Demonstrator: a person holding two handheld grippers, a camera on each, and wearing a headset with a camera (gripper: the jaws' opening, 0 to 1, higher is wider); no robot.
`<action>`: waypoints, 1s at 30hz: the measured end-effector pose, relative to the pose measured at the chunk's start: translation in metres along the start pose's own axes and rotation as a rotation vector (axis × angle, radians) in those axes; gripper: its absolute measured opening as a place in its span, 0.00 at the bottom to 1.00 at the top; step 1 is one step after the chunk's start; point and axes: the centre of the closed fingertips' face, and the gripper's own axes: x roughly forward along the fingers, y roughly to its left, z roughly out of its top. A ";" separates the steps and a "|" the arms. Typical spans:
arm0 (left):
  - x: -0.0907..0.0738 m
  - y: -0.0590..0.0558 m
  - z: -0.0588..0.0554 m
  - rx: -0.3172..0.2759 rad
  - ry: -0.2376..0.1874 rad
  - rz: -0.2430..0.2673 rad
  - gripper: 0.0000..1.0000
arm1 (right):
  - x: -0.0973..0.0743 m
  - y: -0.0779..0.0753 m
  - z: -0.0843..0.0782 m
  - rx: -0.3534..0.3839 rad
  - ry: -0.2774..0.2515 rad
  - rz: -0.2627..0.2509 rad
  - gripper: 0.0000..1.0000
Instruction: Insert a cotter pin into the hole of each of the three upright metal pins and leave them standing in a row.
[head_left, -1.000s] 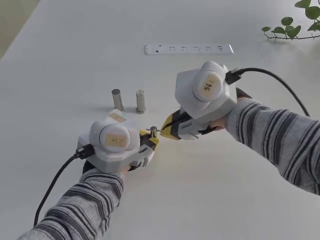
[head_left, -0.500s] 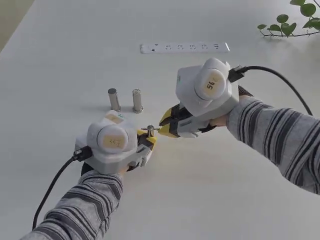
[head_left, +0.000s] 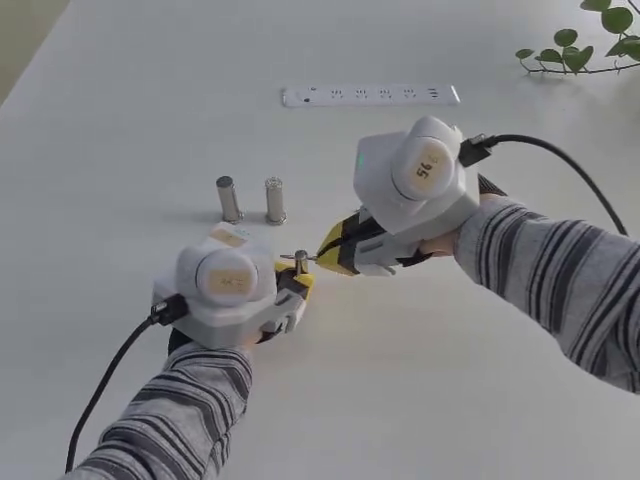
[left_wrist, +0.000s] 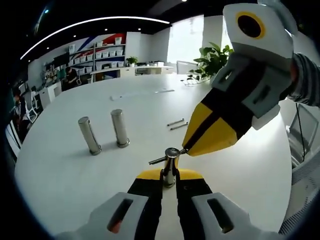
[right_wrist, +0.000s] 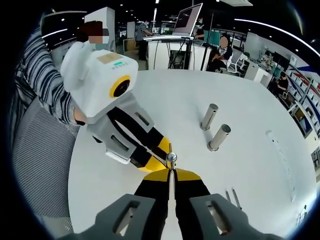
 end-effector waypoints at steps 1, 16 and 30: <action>0.000 0.000 0.000 -0.002 0.000 0.001 0.06 | 0.000 0.000 0.001 0.000 -0.002 0.000 0.00; 0.000 0.000 -0.001 0.009 0.000 0.003 0.06 | 0.003 -0.002 0.000 0.044 -0.009 -0.014 0.03; -0.002 0.005 -0.001 0.005 0.008 0.009 0.05 | -0.009 -0.015 -0.008 0.214 -0.068 -0.073 0.21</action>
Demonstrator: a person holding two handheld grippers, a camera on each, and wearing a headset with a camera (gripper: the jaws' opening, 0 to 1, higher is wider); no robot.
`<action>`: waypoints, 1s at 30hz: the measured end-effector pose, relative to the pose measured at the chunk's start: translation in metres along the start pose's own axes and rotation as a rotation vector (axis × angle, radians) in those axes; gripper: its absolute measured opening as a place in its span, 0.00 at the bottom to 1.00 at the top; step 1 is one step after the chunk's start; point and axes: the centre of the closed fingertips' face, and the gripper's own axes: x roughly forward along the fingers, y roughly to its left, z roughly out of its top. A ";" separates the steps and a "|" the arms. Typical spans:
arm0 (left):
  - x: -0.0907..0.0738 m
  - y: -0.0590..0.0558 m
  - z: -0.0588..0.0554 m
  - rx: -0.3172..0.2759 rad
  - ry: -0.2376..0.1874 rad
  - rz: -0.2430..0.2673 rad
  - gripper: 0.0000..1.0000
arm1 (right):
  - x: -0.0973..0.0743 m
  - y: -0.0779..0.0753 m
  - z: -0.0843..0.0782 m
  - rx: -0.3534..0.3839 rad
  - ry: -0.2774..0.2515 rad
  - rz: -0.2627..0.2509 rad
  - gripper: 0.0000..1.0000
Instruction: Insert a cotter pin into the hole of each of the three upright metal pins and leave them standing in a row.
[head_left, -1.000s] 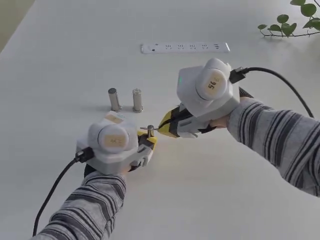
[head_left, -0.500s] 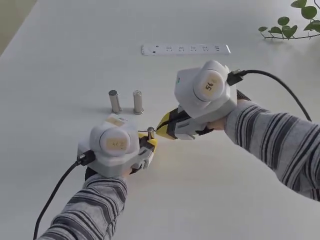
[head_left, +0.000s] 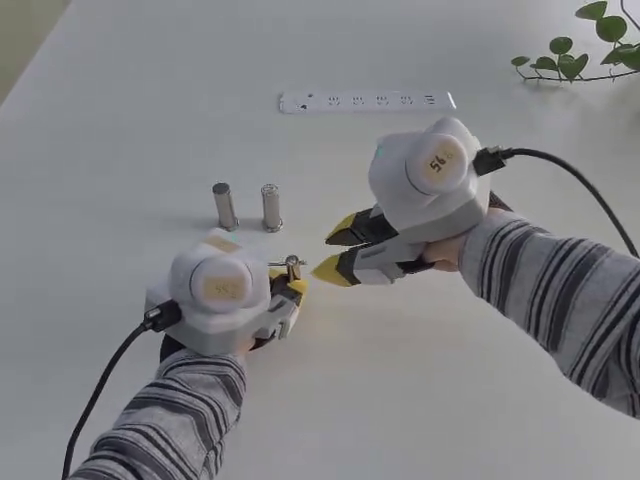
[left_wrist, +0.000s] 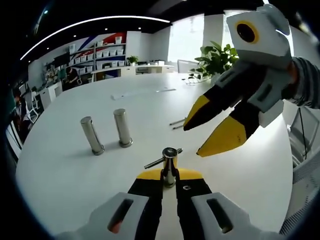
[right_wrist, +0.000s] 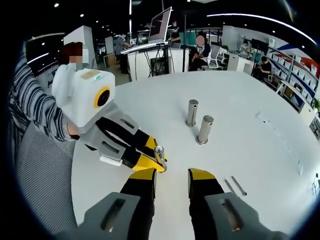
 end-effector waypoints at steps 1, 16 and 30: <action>-0.001 0.002 0.000 0.002 0.001 0.003 0.05 | -0.001 -0.001 -0.002 0.016 -0.002 -0.004 0.21; -0.008 0.042 0.011 0.024 0.000 0.059 0.05 | -0.007 -0.006 -0.013 0.121 -0.019 -0.026 0.21; -0.007 0.070 0.005 0.045 0.025 0.071 0.05 | -0.006 -0.014 -0.020 0.166 -0.019 -0.049 0.22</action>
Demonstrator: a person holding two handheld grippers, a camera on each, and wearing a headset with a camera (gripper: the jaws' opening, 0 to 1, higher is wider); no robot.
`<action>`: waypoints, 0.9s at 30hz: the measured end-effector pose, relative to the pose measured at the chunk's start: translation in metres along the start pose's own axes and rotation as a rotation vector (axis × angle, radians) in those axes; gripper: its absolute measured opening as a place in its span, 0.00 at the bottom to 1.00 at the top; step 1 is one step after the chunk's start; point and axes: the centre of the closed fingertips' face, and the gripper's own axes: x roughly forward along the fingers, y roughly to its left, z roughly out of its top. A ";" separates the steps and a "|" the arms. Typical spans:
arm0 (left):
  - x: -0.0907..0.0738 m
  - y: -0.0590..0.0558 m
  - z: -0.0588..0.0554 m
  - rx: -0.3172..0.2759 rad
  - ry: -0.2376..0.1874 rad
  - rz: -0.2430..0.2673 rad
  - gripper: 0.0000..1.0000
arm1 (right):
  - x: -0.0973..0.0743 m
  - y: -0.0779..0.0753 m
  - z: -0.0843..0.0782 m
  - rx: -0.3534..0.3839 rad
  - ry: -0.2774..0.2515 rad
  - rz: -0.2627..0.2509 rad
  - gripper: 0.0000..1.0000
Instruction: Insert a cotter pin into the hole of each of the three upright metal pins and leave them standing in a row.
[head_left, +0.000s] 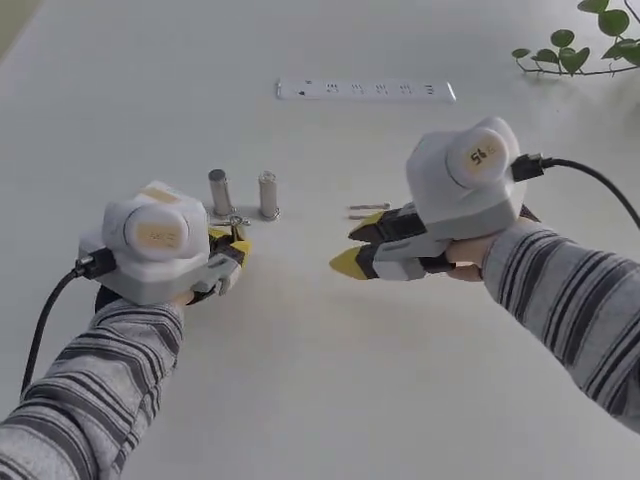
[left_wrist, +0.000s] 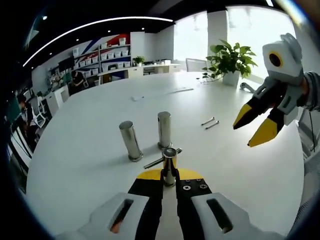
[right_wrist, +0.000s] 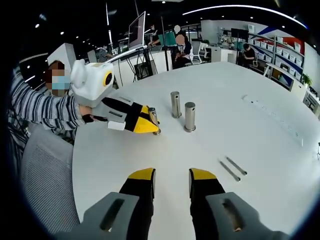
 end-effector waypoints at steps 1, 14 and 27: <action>0.000 0.001 -0.001 0.008 0.003 0.001 0.05 | 0.000 -0.001 -0.001 0.001 0.001 -0.001 0.23; -0.002 -0.002 0.001 0.027 -0.011 -0.023 0.06 | 0.000 -0.003 -0.001 0.032 -0.002 -0.011 0.23; 0.000 -0.001 -0.001 0.038 -0.004 -0.016 0.07 | -0.002 -0.004 -0.002 0.054 -0.006 -0.015 0.24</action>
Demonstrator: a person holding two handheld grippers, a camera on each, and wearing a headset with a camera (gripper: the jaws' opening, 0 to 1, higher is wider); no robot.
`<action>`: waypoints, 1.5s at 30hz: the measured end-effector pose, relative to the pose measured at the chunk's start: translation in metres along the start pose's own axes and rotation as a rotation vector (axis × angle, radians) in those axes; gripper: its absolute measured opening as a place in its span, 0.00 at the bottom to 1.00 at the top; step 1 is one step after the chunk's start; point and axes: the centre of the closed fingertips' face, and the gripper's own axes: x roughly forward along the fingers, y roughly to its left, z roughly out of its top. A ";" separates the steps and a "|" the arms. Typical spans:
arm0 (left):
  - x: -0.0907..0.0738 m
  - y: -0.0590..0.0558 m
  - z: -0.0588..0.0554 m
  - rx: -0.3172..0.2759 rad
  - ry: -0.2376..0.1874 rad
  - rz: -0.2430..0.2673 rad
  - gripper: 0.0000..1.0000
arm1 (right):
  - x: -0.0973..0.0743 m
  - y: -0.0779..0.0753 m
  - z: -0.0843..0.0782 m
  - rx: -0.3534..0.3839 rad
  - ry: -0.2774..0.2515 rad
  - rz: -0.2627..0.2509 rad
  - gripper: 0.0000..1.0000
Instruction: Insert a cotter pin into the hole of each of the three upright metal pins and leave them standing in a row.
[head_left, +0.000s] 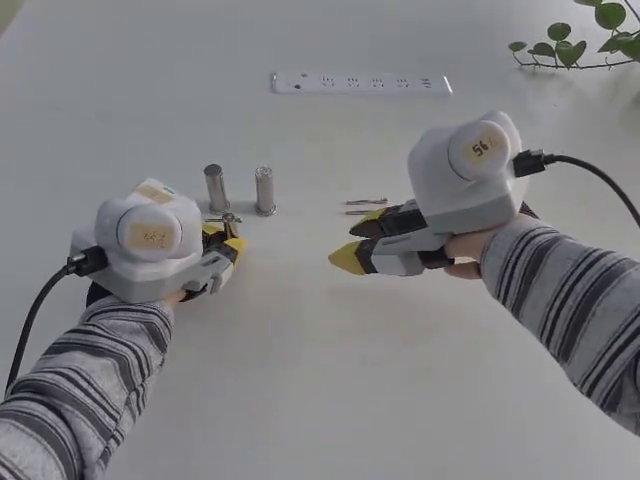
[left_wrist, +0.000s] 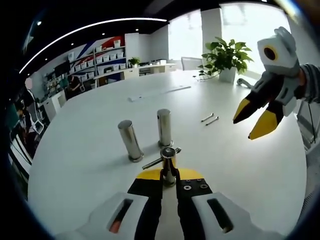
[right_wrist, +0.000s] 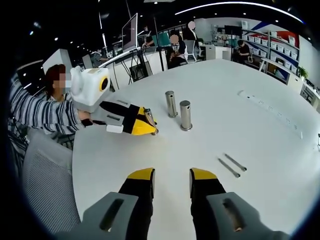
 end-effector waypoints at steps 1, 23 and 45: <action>0.000 0.001 0.000 -0.001 -0.001 0.004 0.09 | -0.001 -0.001 0.001 0.003 -0.005 -0.002 0.24; -0.034 0.001 0.007 -0.111 -0.069 -0.024 0.55 | 0.038 -0.016 0.076 -0.027 -0.211 -0.028 0.28; -0.070 -0.015 0.011 -0.129 -0.098 -0.057 0.82 | 0.102 -0.027 0.088 -0.004 -0.211 -0.030 0.19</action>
